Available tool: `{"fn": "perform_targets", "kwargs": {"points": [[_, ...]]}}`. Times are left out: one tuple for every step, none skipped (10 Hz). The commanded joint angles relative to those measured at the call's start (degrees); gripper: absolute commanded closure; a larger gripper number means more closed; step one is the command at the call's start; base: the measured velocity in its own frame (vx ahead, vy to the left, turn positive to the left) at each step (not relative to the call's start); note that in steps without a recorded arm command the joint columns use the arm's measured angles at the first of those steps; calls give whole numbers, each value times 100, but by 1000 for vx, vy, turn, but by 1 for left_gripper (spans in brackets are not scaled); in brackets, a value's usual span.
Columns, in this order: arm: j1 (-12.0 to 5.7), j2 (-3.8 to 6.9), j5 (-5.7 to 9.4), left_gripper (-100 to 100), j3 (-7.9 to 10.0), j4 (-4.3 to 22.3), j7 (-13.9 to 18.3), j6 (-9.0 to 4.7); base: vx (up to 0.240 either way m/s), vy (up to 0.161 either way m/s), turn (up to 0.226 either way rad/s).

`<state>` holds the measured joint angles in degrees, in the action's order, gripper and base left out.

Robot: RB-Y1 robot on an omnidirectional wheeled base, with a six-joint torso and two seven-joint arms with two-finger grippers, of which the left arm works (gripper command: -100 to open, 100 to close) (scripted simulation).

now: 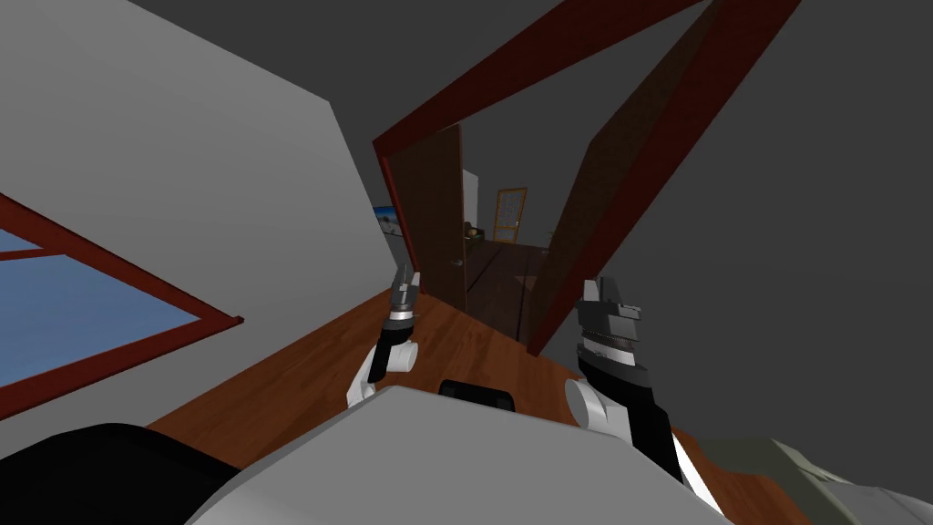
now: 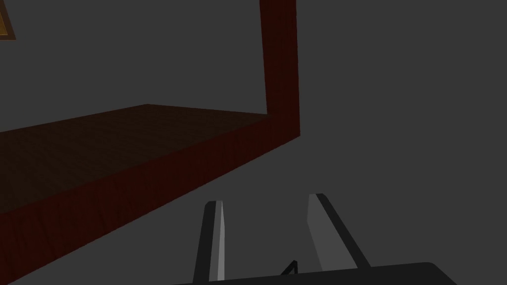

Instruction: Push the door open

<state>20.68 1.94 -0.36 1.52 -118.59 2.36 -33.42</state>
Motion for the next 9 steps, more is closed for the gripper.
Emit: {"fn": "perform_targets", "kwargs": {"points": [[-101,48,25,-100,-18,271,12,-24,97,70,-53],[-169,68,33,-100,-40,454,7,-51,86,80,-52],[-238,87,42,-100,-61,596,3,-78,82,87,-55],[-238,87,42,-100,-61,638,3,-78,63,54,-17],[-313,103,51,-100,-85,841,-1,-108,50,49,-27],[-389,120,60,-100,-108,1021,-6,-138,67,67,-56],[-464,136,69,-100,-132,1216,-11,-168,106,79,-76],[-540,152,79,-100,-156,1438,-15,-198,95,84,-56],[-620,164,89,-100,-180,1622,-20,-230,89,99,-55]]}}
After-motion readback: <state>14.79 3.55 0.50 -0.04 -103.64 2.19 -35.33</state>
